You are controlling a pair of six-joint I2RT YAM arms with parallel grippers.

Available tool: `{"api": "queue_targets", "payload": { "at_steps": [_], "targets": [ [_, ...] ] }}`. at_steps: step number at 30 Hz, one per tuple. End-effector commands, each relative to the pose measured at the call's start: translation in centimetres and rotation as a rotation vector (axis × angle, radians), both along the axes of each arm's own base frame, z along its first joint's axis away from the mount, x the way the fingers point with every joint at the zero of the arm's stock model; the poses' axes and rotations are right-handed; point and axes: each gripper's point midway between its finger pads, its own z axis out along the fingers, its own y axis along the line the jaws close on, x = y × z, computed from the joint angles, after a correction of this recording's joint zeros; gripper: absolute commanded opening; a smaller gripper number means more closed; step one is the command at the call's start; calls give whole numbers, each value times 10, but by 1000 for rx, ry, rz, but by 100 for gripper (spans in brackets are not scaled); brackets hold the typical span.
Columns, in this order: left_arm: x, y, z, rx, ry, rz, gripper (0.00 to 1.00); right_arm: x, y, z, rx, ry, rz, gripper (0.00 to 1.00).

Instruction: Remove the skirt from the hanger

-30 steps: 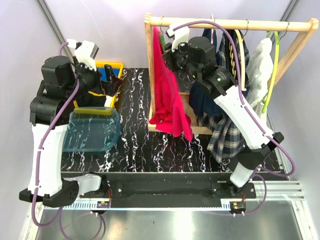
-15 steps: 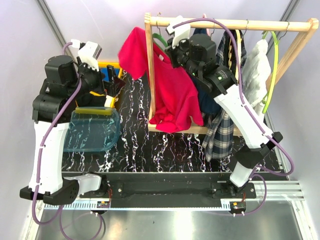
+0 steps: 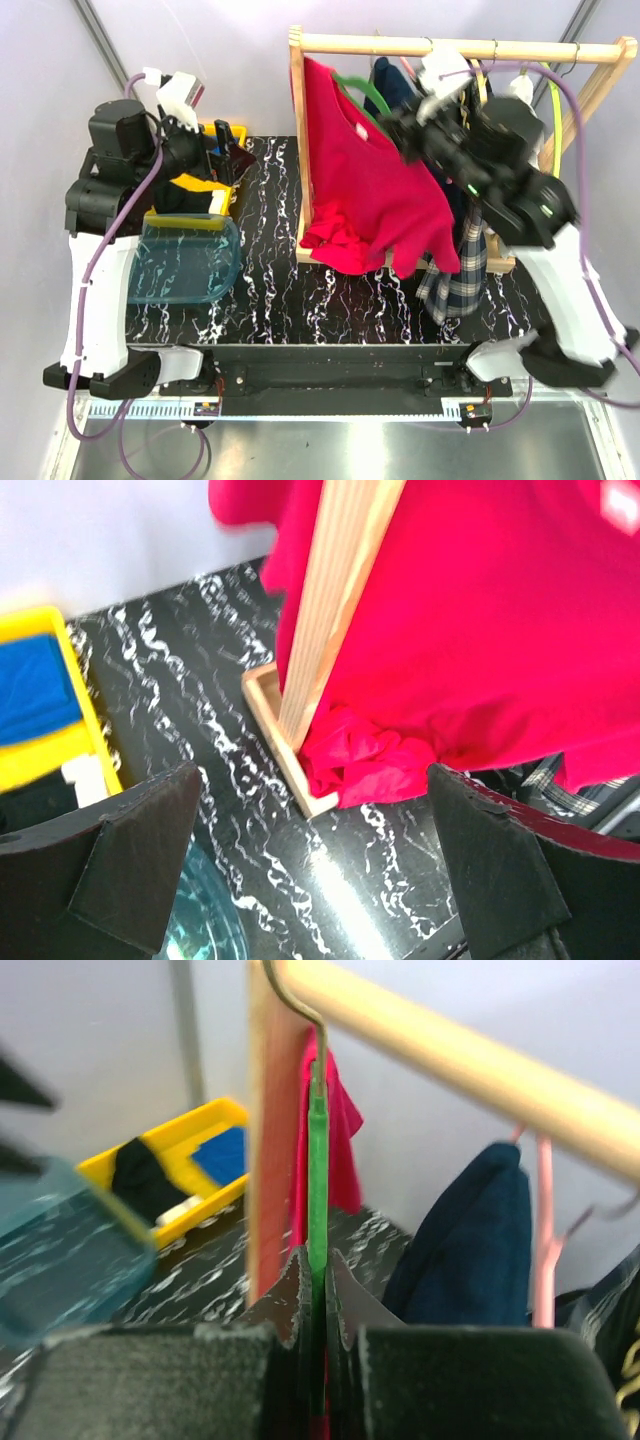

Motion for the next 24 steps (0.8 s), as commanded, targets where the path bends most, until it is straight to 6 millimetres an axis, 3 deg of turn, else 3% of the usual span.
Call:
{"api": "queue_targets", "payload": {
  "at_steps": [1, 2, 3, 4, 7, 10, 14, 18, 22, 24],
  "targets": [
    [-14, -14, 49, -72, -109, -85, 99, -74, -11, 12, 103, 31, 187, 0],
    [-12, -18, 49, -85, -95, -100, 99, -83, -15, -1, 73, 84, 203, 0],
    [-18, -25, 60, -95, -115, -129, 99, -97, -19, 4, 77, 91, 235, 0],
    [-20, -31, 62, -99, -115, -147, 99, -110, -17, -11, 46, 168, 289, 0],
    [-26, -54, 62, -92, -113, -219, 99, -137, -7, -10, 72, 255, 413, 0],
    [-32, -74, 58, -90, -99, -284, 99, -150, 5, -6, 124, 304, 499, 0],
    [-31, -86, 59, -87, -105, -351, 99, -149, 6, -8, 115, 311, 498, 0],
    [-49, -95, 64, -103, -122, -464, 99, -137, 3, -12, 86, 285, 445, 0],
    [-50, -90, 54, -66, -128, -455, 99, -124, -6, -1, 64, 209, 371, 0],
    [-53, -88, 46, -58, -111, -465, 99, -117, -19, 16, 73, 141, 295, 0]
  ]
}}
